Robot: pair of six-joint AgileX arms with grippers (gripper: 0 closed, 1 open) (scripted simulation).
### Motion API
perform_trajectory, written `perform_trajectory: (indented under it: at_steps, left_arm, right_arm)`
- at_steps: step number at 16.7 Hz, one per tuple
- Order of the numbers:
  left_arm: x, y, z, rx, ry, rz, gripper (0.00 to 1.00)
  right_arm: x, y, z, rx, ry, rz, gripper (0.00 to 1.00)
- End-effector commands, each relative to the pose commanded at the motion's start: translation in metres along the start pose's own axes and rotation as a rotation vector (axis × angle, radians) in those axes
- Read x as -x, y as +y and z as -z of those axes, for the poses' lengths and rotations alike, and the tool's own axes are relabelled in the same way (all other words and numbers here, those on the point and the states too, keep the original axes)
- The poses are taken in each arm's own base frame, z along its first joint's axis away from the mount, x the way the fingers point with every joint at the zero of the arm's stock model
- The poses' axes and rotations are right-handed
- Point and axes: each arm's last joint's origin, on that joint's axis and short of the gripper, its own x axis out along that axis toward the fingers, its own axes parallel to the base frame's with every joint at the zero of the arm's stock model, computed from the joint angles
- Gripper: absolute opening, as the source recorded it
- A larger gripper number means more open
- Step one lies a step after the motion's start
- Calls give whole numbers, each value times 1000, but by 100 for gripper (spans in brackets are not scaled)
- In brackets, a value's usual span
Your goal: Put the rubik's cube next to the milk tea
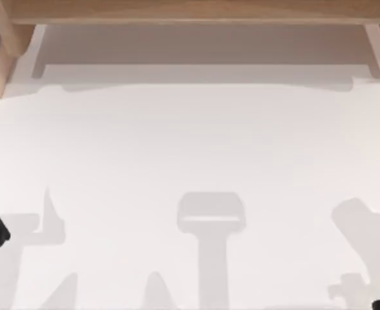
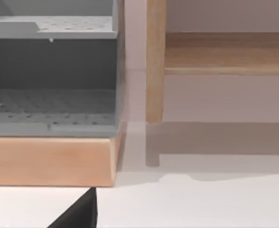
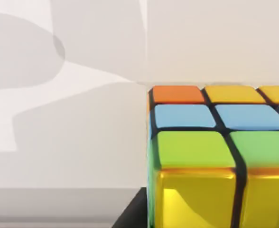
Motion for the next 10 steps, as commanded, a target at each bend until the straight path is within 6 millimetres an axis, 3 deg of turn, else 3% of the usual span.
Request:
perform_trajectory:
  at_steps: [6, 10]
  left_arm:
    - [0, 0, 0, 0, 0, 0, 100]
    - [0, 0, 0, 0, 0, 0, 100]
  right_arm:
    - [0, 0, 0, 0, 0, 0, 98]
    - [0, 0, 0, 0, 0, 0, 100]
